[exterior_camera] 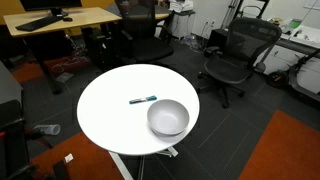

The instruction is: Put the pen in the bowl

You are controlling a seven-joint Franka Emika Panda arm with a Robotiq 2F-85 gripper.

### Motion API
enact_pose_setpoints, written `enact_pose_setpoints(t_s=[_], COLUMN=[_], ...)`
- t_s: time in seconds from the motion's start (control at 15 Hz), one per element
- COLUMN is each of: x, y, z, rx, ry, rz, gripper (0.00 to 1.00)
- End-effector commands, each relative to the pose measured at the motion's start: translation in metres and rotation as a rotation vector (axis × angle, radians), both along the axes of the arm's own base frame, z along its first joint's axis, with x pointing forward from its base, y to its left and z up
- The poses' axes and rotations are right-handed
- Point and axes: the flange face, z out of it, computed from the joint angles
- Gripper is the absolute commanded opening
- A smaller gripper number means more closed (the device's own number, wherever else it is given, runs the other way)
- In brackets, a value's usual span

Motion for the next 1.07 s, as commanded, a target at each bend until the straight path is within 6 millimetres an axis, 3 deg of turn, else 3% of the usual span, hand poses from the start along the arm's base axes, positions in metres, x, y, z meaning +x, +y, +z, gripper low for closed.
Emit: enact_pose_setpoints(t_s=[0.0, 0.4, 0.67, 1.0], x=[0.0, 0.0, 0.016, 0.05], y=[0.0, 0.0, -0.008, -0.023], z=[0.001, 0.001, -0.002, -0.01], rx=[0.0, 0.0, 0.002, -0.007], ry=[0.001, 0.001, -0.01, -0.021], rz=[0.0, 0.0, -0.017, -0.067], gripper=[1.0, 1.0, 1.0, 1.0])
